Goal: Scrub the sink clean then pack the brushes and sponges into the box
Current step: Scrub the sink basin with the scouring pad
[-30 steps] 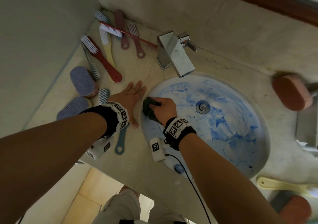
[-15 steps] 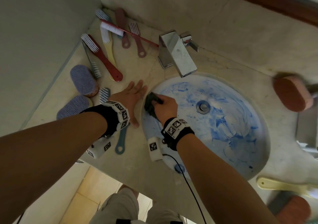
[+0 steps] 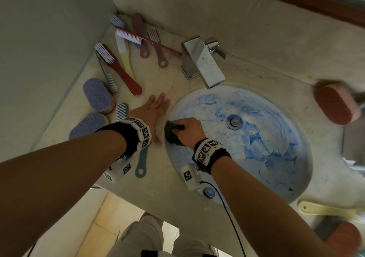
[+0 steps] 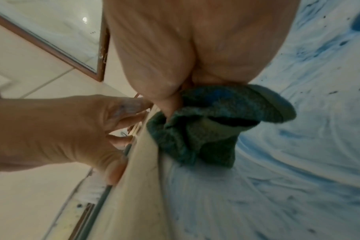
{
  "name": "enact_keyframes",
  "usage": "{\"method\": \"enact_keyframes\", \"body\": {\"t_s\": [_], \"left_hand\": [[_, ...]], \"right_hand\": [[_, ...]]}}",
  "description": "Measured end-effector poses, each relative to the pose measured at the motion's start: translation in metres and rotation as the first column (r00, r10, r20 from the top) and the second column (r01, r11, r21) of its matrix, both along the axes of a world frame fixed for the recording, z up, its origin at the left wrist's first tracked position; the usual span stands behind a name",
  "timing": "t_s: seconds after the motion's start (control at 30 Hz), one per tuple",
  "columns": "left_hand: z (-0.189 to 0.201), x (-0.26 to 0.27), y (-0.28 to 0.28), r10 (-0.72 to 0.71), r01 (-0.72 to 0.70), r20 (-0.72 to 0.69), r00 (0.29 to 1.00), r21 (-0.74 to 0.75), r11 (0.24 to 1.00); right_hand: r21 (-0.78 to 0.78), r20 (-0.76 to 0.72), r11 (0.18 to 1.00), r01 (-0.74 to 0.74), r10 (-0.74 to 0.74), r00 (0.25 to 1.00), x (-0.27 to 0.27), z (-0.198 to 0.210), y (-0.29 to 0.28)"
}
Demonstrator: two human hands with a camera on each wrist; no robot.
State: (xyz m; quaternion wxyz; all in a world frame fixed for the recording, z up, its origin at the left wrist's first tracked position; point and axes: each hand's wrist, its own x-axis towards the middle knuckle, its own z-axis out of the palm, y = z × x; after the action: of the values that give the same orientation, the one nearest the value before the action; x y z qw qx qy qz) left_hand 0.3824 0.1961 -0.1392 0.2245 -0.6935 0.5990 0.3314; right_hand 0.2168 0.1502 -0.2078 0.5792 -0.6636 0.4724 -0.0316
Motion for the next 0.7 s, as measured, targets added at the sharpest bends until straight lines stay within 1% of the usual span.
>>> {"method": "enact_keyframes", "body": {"t_s": [0.07, 0.13, 0.2, 0.27, 0.33, 0.4, 0.47, 0.57, 0.63, 0.7], "left_hand": [[0.0, -0.001, 0.0, -0.001, 0.001, 0.006, 1.0, -0.003, 1.0], [0.001, -0.001, 0.0, 0.0, 0.0, 0.015, 1.0, -0.003, 1.0], [0.003, -0.002, 0.0, 0.009, -0.009, 0.019, 1.0, -0.01, 1.0], [0.006, -0.007, 0.001, 0.025, -0.025, 0.023, 0.999, -0.013, 1.0], [0.007, -0.015, 0.008, 0.044, -0.042, 0.054, 0.998, -0.029, 0.999], [0.01, -0.028, 0.022, 0.08, -0.072, 0.104, 0.991, -0.082, 0.994], [0.013, -0.04, 0.038, 0.109, -0.095, 0.137, 0.985, -0.112, 0.989], [0.015, -0.047, 0.05, 0.118, -0.114, 0.12, 0.986, -0.035, 0.993], [0.014, -0.05, 0.051, 0.113, -0.116, 0.111, 0.987, 0.022, 0.993], [0.012, -0.053, 0.053, 0.092, -0.098, 0.144, 0.985, 0.031, 0.995]], "right_hand": [[0.001, 0.008, 0.995, 0.101, -0.101, 0.995, 0.006, 0.001, -0.001], [0.018, 0.01, 0.994, 0.109, -0.109, 0.994, 0.007, 0.002, 0.002], [-0.006, 0.004, 1.0, 0.006, -0.006, 1.0, -0.001, 0.005, 0.005], [-0.082, -0.026, 0.987, -0.14, 0.138, 0.99, -0.009, 0.009, 0.009], [-0.1, -0.05, 0.963, -0.251, 0.247, 0.968, -0.019, 0.014, 0.014], [-0.1, -0.077, 0.923, -0.37, 0.364, 0.928, -0.029, 0.017, 0.017], [-0.091, -0.088, 0.892, -0.443, 0.436, 0.896, -0.039, 0.017, 0.021], [-0.115, -0.082, 0.893, -0.435, 0.428, 0.9, -0.043, 0.015, 0.026], [-0.148, -0.071, 0.91, -0.388, 0.382, 0.922, -0.036, 0.013, 0.027], [-0.137, -0.037, 0.937, -0.321, 0.318, 0.947, -0.028, 0.014, 0.025]]}}
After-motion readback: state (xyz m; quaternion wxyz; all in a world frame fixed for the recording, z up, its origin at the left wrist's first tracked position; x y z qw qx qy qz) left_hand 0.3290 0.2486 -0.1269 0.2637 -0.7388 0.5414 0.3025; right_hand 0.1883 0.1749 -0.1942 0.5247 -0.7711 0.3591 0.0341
